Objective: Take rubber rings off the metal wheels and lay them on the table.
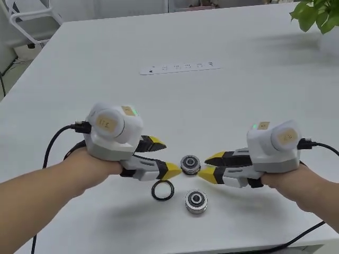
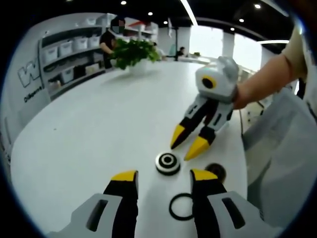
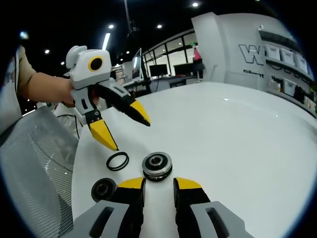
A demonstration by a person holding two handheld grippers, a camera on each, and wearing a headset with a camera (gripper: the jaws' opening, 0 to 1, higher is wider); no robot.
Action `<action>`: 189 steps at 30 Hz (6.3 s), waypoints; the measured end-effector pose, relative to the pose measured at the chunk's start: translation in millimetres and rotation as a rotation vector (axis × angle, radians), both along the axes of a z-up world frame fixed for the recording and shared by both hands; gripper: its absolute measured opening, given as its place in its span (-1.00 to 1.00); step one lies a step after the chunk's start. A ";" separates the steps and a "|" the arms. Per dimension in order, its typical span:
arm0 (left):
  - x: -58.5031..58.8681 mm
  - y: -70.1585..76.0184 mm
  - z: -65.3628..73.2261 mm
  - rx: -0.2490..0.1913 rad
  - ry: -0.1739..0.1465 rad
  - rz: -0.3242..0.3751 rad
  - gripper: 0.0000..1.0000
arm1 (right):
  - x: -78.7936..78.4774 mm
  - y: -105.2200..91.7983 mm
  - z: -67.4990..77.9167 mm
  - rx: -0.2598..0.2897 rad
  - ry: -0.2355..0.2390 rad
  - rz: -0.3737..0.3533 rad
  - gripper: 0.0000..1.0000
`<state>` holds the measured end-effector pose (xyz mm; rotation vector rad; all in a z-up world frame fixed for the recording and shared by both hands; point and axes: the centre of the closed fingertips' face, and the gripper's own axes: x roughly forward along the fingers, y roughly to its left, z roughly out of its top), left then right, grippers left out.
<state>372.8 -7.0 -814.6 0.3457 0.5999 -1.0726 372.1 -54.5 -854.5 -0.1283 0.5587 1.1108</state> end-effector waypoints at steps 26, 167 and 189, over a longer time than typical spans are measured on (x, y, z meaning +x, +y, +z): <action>5.7 -14.9 -16.3 0.019 0.025 -0.030 -0.36 | -0.2 -2.4 -3.3 0.007 0.007 -0.005 -0.61; 14.4 -35.3 -29.5 0.067 -0.020 -0.011 -0.75 | 5.9 0.9 -5.8 0.031 0.149 -0.088 -1.00; 14.6 -35.4 -30.4 0.080 -0.031 -0.020 -0.76 | 8.7 -3.4 5.7 0.120 0.226 -0.146 -1.00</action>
